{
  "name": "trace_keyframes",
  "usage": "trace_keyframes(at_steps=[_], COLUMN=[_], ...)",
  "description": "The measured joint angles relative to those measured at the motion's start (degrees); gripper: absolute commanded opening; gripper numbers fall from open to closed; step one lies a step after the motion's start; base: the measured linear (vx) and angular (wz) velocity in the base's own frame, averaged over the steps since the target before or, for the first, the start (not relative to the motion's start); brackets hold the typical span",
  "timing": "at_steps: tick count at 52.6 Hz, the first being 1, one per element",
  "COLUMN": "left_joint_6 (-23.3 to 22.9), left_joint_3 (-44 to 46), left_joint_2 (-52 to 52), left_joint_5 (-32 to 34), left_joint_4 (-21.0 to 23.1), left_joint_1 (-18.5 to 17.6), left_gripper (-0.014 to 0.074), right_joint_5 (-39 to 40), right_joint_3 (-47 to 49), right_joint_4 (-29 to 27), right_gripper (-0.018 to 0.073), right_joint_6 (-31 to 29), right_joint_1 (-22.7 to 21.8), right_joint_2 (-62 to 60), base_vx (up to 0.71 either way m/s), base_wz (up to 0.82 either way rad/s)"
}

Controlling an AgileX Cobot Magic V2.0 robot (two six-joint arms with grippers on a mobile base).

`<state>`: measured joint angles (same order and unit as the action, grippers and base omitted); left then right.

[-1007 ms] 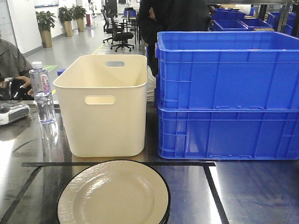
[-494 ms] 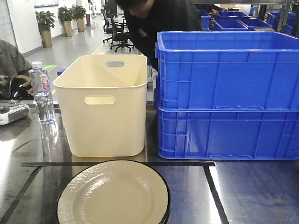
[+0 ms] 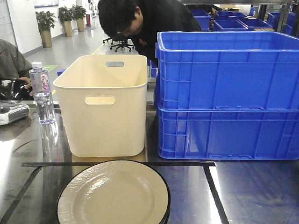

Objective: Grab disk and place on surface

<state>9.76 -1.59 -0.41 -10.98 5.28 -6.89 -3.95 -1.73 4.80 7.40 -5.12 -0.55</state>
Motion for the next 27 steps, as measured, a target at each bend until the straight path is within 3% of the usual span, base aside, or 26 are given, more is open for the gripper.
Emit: trace_keyframes(at_steps=[27], left_joint_6=[0.0], left_joint_3=[0.0], left_joint_2=[0.0], left_joint_5=[-0.2], left_joint_4=[0.0], left_joint_1=[0.0], left_gripper=[-0.0001], right_joint_5=[-0.1], right_joint_3=[0.0], right_joint_4=[0.0], right_gripper=[-0.0009], right_joint_6=[0.0], right_joint_1=[0.0], right_joint_2=[0.0], base_vx=[0.0], base_wz=[0.0])
